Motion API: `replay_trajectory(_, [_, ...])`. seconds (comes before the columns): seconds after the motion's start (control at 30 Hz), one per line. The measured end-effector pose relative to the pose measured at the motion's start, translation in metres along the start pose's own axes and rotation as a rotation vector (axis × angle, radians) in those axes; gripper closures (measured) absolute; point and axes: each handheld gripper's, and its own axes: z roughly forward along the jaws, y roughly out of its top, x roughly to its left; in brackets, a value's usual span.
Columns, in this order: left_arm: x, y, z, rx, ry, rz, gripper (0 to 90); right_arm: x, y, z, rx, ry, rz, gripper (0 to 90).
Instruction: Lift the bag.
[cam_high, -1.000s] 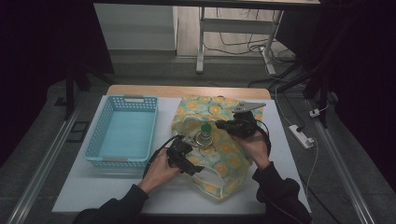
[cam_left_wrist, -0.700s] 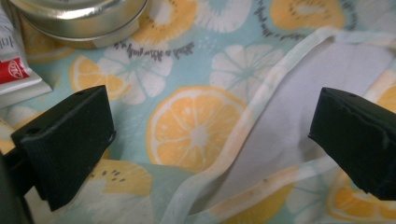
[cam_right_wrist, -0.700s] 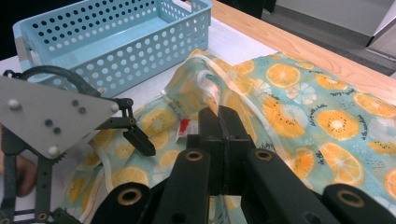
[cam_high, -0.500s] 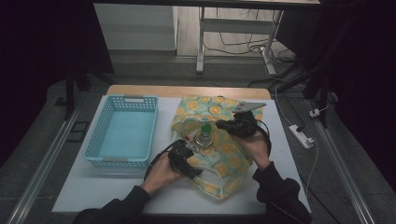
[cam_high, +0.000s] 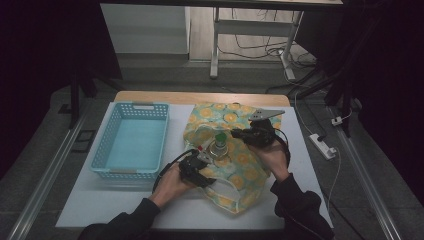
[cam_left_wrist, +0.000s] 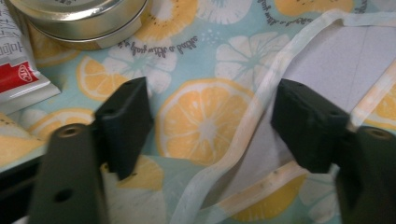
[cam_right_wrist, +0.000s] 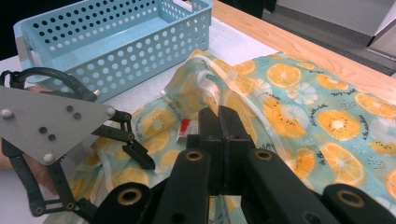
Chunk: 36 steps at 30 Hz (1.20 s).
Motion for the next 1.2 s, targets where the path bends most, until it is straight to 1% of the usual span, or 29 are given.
replay_trajectory(0.07, [0.001,0.000,-0.001,0.000,-0.005,-0.005,43.5,0.000,0.000,0.000,0.001,0.001,0.000,90.0])
replay_trajectory(0.17, [0.001,0.000,-0.002,-0.002,-0.006,-0.013,53.0,0.000,0.000,0.000,0.003,0.000,0.000,90.0])
replay_trajectory(0.2, [0.001,0.001,-0.002,-0.002,-0.004,-0.019,55.0,0.000,0.000,0.001,0.002,0.001,0.000,90.0])
replay_trajectory(0.23, [0.001,0.001,-0.002,0.002,-0.006,-0.016,56.8,0.000,0.000,0.001,0.002,0.001,0.000,90.0])
replay_trajectory(0.33, [0.001,0.002,-0.003,0.003,-0.016,-0.018,69.0,0.000,0.000,0.001,0.003,0.002,0.001,90.0])
replay_trajectory(0.43, [0.000,0.002,-0.003,0.007,-0.030,-0.022,76.8,0.000,0.000,0.002,0.005,0.003,0.001,90.0])
replay_trajectory(0.5, [0.000,0.003,-0.002,0.008,-0.033,-0.038,79.0,0.000,-0.001,0.002,0.006,0.002,0.001,90.0])
replay_trajectory(0.53, [-0.001,0.003,-0.003,0.011,-0.033,-0.039,81.2,0.000,-0.001,0.002,0.007,0.001,0.000,90.0])
replay_trajectory(0.63, [-0.001,0.004,-0.003,0.018,-0.028,-0.067,85.1,0.000,-0.001,0.002,0.008,0.001,0.000,90.0])
replay_trajectory(0.7, [-0.001,0.005,-0.003,0.025,-0.024,-0.068,88.8,0.000,-0.001,0.002,0.008,0.002,0.000,90.0])
replay_trajectory(0.87, [-0.002,0.007,-0.004,0.036,-0.017,-0.078,89.4,-0.001,-0.001,0.002,0.010,0.002,0.001,90.0])
replay_trajectory(1.0, [-0.002,0.008,-0.007,0.020,-0.017,-0.089,89.5,-0.001,-0.001,0.002,0.010,0.002,0.001,90.0])
replay_trajectory(1.03, [-0.002,0.008,-0.008,0.012,-0.021,-0.102,89.5,-0.001,-0.001,0.002,0.010,0.003,0.001,90.0])
replay_trajectory(1.07, [-0.001,0.009,-0.009,0.014,-0.023,-0.100,89.5,-0.001,-0.001,0.002,0.010,0.003,0.001,90.0])
replay_trajectory(1.2, [-0.001,0.011,-0.014,-0.010,-0.020,-0.111,89.6,-0.001,-0.001,0.001,0.009,0.002,0.001,90.0])
